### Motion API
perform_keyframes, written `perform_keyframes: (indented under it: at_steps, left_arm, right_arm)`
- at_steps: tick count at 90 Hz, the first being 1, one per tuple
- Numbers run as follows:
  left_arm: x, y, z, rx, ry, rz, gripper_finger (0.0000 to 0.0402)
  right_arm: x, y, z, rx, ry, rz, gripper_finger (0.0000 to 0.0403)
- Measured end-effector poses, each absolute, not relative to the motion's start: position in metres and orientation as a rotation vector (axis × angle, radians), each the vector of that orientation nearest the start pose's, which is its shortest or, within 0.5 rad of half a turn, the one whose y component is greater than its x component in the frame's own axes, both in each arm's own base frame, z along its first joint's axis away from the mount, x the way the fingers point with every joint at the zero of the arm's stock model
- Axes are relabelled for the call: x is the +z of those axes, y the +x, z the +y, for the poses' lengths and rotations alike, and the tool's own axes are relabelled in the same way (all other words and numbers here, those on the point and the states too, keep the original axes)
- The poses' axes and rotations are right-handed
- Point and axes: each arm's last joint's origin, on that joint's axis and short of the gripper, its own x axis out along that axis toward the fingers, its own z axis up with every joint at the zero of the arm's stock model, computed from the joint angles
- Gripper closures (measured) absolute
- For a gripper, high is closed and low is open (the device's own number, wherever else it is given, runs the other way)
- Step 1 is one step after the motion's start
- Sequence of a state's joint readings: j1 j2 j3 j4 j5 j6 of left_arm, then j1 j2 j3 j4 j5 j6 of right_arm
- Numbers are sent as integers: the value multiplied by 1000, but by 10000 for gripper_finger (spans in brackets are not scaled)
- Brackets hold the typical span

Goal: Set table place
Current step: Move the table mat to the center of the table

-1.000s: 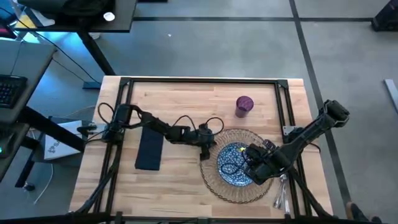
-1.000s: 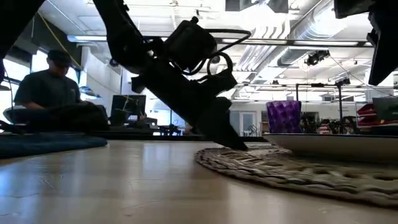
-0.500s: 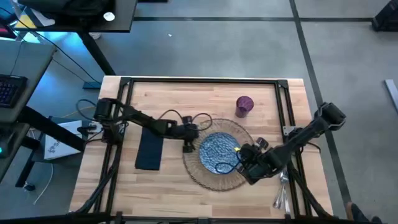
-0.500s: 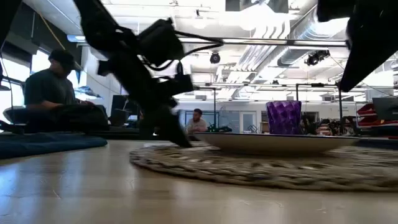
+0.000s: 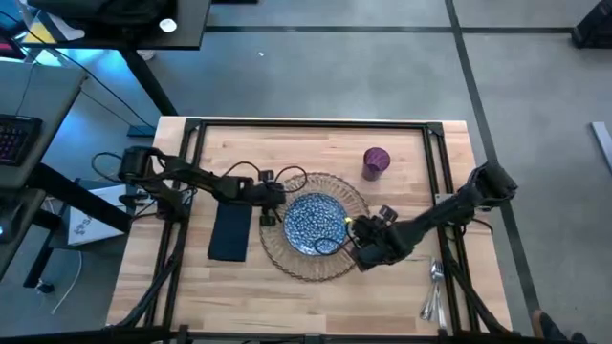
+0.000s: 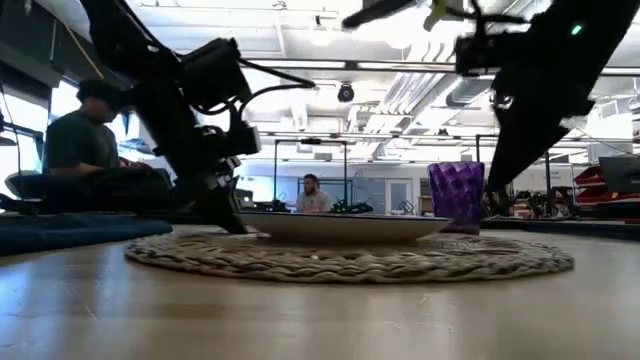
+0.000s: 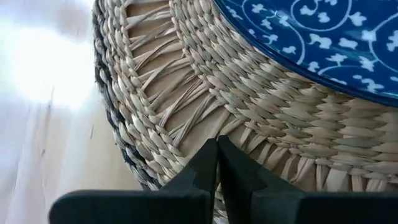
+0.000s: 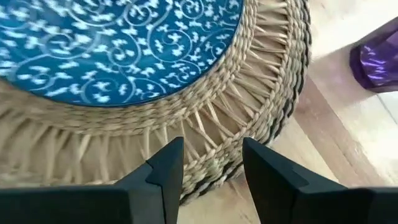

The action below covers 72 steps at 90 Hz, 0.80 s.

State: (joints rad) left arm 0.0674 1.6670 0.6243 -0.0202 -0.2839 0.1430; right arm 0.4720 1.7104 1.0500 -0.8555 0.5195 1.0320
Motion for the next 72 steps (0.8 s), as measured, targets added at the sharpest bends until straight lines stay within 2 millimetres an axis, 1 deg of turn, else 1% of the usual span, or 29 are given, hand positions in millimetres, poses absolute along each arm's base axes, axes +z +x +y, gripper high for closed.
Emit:
perform_keyframes:
  at_steps: [18, 27, 34, 41, 49, 53, 58, 63, 72]
  left_arm:
    - [102, 264, 37, 275, 265, 1095, 402]
    - [102, 263, 40, 289, 259, 1098, 402]
    - [102, 263, 40, 296, 264, 1098, 402]
    - [108, 264, 40, 300, 260, 1087, 402]
    - [121, 260, 36, 291, 258, 1089, 402]
    - [131, 258, 33, 285, 263, 1087, 402]
    - [148, 257, 31, 290, 267, 1061, 402]
    - [161, 249, 28, 302, 256, 1068, 402]
    - [172, 238, 23, 303, 198, 1060, 402]
  right_arm:
    - [156, 281, 117, -591, 180, 1160, 270]
    - [154, 283, 117, -568, 172, 1166, 270]
    - [157, 282, 116, -582, 181, 1158, 270]
    - [169, 280, 115, -606, 190, 1134, 270]
    - [182, 278, 114, -640, 184, 1131, 270]
    - [187, 275, 113, -667, 181, 1154, 270]
    - [197, 272, 112, -692, 201, 1189, 270]
    - [209, 266, 116, -712, 215, 1207, 270]
    - [232, 254, 127, -767, 183, 1171, 270]
